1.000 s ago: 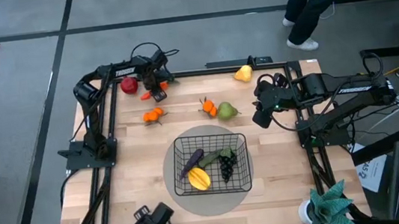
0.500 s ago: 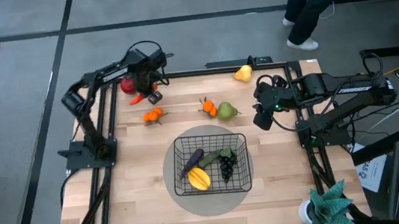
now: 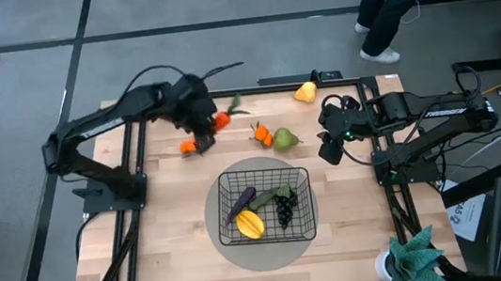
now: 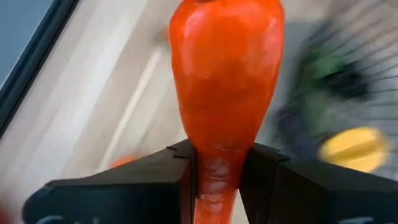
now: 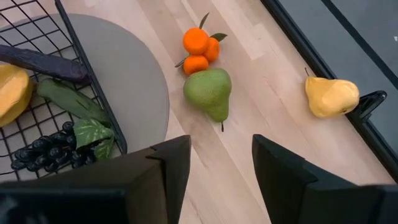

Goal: Build produce basket
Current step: Put the carrot into the wire basket

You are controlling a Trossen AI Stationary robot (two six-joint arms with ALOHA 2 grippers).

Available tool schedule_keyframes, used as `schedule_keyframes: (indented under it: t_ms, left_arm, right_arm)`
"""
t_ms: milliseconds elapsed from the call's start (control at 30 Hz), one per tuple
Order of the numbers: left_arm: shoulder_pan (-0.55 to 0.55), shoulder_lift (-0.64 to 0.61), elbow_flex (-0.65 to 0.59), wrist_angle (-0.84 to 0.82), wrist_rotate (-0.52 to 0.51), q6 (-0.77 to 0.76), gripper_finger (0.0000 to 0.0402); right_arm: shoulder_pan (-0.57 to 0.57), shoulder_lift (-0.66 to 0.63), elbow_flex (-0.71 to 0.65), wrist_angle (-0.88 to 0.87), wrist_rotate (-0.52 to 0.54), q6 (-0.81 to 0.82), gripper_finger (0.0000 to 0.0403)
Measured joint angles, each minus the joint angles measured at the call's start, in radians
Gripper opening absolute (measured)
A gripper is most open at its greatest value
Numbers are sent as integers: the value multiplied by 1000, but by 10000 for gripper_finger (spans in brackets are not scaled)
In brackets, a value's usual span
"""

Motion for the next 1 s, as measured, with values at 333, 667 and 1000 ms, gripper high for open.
schedule_keyframes:
  t_ms: [333, 667, 1000]
  left_arm:
    - [-349, 7, 0, 365, -6, 107, 58]
    - [-512, 57, 0, 470, -157, 117, 57]
    - [-559, 212, 0, 512, -86, 134, 57]
  right_arm:
    - [0, 0, 0, 0, 0, 0, 161]
    - [0, 0, 0, 0, 1, 0, 161]
    - [0, 0, -1, 0, 1, -4, 161]
